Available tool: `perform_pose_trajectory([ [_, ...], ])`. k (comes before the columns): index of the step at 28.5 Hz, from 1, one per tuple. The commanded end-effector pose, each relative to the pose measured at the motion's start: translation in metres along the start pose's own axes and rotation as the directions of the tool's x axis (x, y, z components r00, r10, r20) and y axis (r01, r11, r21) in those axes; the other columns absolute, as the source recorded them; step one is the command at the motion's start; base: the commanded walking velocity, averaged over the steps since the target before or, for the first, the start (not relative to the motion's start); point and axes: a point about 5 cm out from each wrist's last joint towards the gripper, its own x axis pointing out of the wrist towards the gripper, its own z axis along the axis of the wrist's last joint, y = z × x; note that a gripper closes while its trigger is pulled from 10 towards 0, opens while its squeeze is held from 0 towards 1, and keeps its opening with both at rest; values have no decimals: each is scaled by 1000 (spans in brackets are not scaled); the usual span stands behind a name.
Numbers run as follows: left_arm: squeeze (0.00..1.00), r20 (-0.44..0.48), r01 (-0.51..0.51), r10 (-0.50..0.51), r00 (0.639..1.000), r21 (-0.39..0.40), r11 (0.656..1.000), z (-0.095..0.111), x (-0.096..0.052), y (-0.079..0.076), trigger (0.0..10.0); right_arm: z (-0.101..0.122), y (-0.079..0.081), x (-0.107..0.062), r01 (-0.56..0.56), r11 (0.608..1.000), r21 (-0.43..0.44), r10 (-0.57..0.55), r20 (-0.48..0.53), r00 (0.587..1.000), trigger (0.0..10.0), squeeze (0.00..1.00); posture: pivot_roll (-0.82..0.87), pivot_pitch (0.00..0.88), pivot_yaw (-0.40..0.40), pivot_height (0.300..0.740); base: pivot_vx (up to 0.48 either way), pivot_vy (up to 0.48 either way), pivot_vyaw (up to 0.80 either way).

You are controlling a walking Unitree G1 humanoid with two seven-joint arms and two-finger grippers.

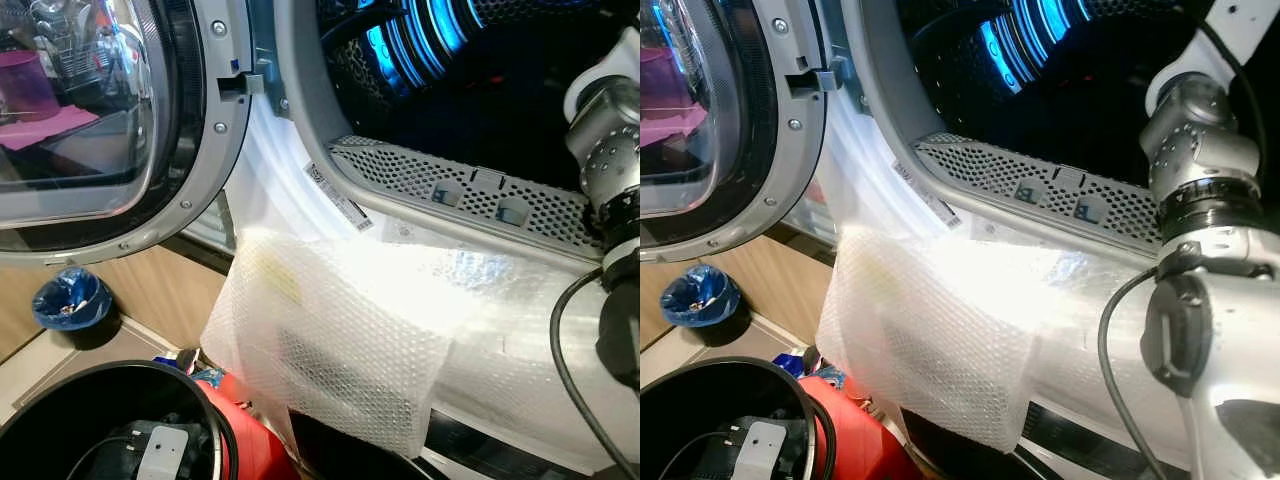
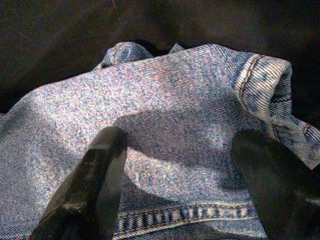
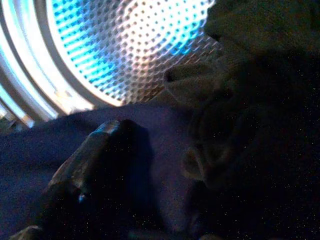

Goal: Clothes washing

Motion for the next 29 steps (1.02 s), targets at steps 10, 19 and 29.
perform_pose_trajectory([
  [10,0,-36,-9,9,999,11,1000,-6,-1,-1,10000,-13,-18,3,129,991,-44,-130,-23,991,10000,0,-56,64,-7,740,0,0,0],
  [19,0,-30,-16,16,999,5,1000,-5,-1,-1,10000,-21,-32,3,203,978,-43,-204,-43,978,10000,0,-32,53,-15,740,0,0,0],
  [29,0,-34,-10,10,999,5,1000,-6,-1,-3,10000,8,16,-1,-193,970,145,183,74,980,10000,0,-36,61,-14,740,0,0,0],
])
